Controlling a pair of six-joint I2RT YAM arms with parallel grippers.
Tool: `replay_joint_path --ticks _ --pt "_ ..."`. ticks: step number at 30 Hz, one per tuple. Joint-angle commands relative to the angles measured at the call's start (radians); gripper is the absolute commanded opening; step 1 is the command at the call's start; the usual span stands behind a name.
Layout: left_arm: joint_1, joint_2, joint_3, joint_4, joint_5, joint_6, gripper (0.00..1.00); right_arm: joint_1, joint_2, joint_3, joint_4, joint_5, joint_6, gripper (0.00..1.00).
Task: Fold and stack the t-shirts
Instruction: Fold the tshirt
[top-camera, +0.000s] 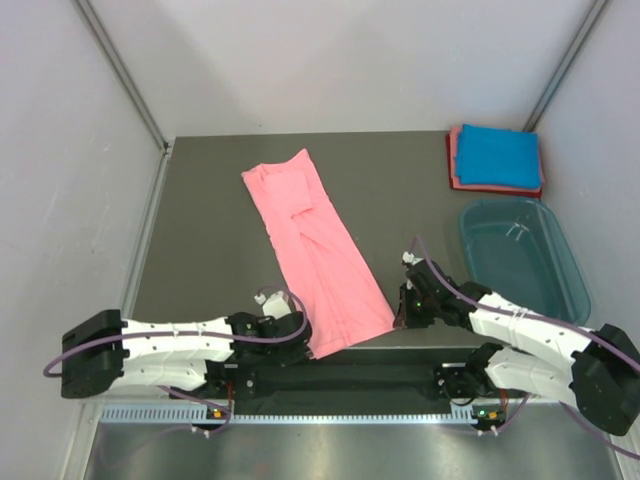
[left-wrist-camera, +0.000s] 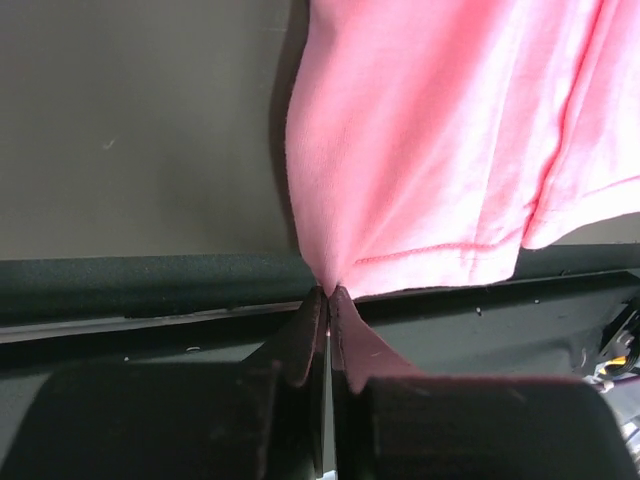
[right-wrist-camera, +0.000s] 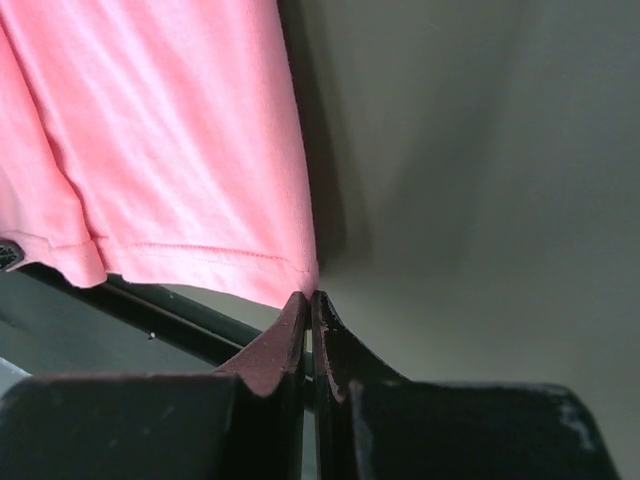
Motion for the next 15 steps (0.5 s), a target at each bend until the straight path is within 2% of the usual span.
replay_joint_path --ticks 1,8,15 --pt "-0.005 -0.029 0.03 -0.045 -0.015 -0.043 0.0 0.023 -0.029 0.023 -0.029 0.006 0.015 0.0" --pt "-0.007 -0.081 0.019 -0.076 0.037 -0.057 0.0 0.041 -0.071 0.035 -0.072 0.033 0.047 0.0" --pt "-0.03 -0.087 0.043 -0.125 0.046 -0.063 0.0 0.119 -0.064 0.041 -0.08 0.081 0.09 0.0"
